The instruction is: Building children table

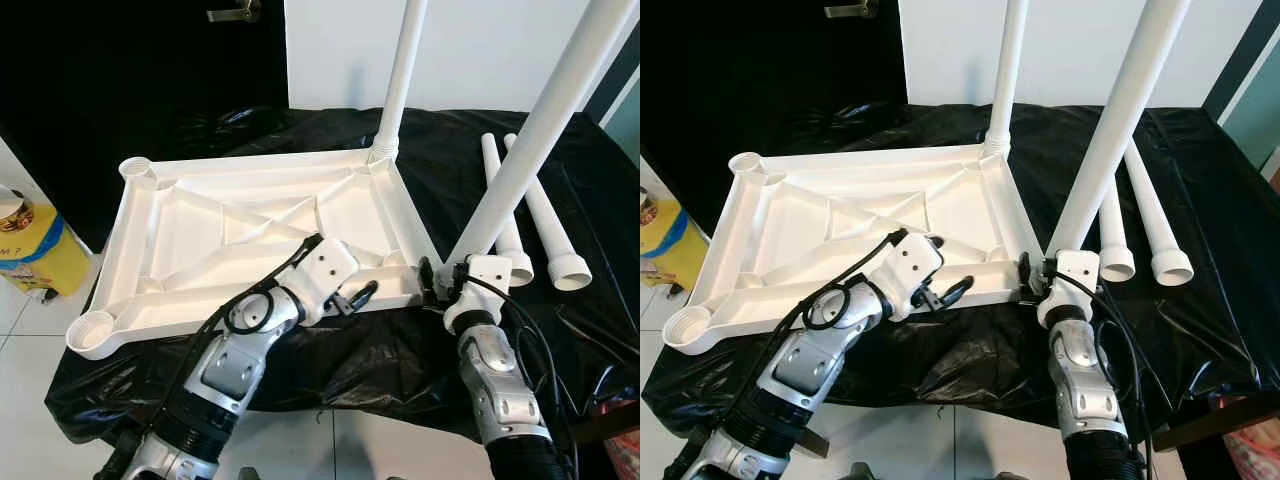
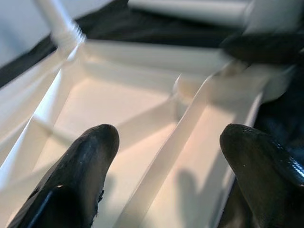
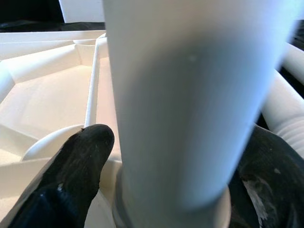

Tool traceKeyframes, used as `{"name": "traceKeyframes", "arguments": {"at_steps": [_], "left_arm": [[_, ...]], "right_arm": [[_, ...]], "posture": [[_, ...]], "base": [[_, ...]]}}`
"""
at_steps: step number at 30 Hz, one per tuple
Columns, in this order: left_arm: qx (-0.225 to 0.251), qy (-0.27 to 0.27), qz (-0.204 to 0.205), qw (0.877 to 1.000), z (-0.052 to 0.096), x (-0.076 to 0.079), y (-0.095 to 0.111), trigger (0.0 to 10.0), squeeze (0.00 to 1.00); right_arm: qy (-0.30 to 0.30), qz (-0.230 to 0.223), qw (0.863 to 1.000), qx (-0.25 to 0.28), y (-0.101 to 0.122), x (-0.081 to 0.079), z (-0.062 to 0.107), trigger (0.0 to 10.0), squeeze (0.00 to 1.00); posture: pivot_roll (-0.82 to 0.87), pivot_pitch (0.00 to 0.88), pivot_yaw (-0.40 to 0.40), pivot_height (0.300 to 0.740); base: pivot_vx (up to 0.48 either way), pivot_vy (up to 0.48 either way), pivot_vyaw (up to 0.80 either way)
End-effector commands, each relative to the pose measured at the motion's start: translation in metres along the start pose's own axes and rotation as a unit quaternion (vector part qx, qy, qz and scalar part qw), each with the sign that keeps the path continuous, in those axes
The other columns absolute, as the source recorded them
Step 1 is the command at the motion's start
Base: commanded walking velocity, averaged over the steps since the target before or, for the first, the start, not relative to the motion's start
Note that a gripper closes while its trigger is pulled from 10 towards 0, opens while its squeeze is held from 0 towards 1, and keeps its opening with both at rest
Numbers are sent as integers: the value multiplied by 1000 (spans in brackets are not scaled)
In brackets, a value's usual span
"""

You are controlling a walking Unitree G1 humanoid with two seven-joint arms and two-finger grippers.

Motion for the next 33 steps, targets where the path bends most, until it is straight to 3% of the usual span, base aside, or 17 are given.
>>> {"name": "traceKeyframes", "arguments": {"at_steps": [1,2,8,17,18,21,22,23,25,26,33], "left_arm": [[-37,14,5,999,0,-6,-14,10000,0],[-65,20,4,998,3,-11,-26,10000,0],[-123,30,2,992,7,-27,-50,10000,0],[-178,-1,21,984,8,-42,-70,10000,0],[-198,-20,40,979,9,-43,-78,7725,0],[-206,-29,48,977,11,-42,-80,7098,0],[-213,-43,56,974,12,-41,-83,6039,0],[-218,-53,59,973,13,-40,-85,1333,0],[-222,-57,65,971,13,-41,-87,1333,0],[-225,-58,70,970,14,-44,-89,0,0],[-229,-69,85,967,14,-50,-91,0,0]], "right_arm": [[10,-3,1000,-1,-2,-1,5,10000,0],[19,0,1000,-1,-2,-2,10,10000,0],[26,6,1000,6,0,-6,15,10000,0],[29,5,999,15,2,-12,17,10000,0],[29,6,999,16,2,-13,19,10000,0],[29,6,999,17,3,-13,19,10000,0],[28,7,999,18,3,-13,20,10000,0],[28,7,999,18,2,-13,20,10000,0],[27,7,999,18,2,-14,20,10000,0],[26,7,999,18,1,-14,21,10000,0],[18,4,1000,17,-1,-15,22,10000,0]], "posture": [[35,25,-32,740],[32,25,-28,740],[20,29,-9,740],[19,48,18,740],[19,56,28,740],[19,56,28,740],[21,58,31,740],[21,60,33,740],[23,65,39,740],[27,68,43,740],[39,86,57,740]], "base": [[0,0,0],[0,0,0],[0,0,0],[0,0,0],[0,0,0],[0,0,0],[0,0,0],[0,0,0],[0,0,0],[0,0,0],[0,0,0]]}}
Point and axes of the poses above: a point about 5 cm out from each wrist's last joint towards the gripper, its own z axis pointing back from the gripper into the wrist, its own y axis along the axis of the wrist's last joint, x = y × z, the point moved 4 cm from there along -z, pointing out of the wrist towards the gripper, and after that the axes turned 14 degrees about -z, right-handed, at the moved point
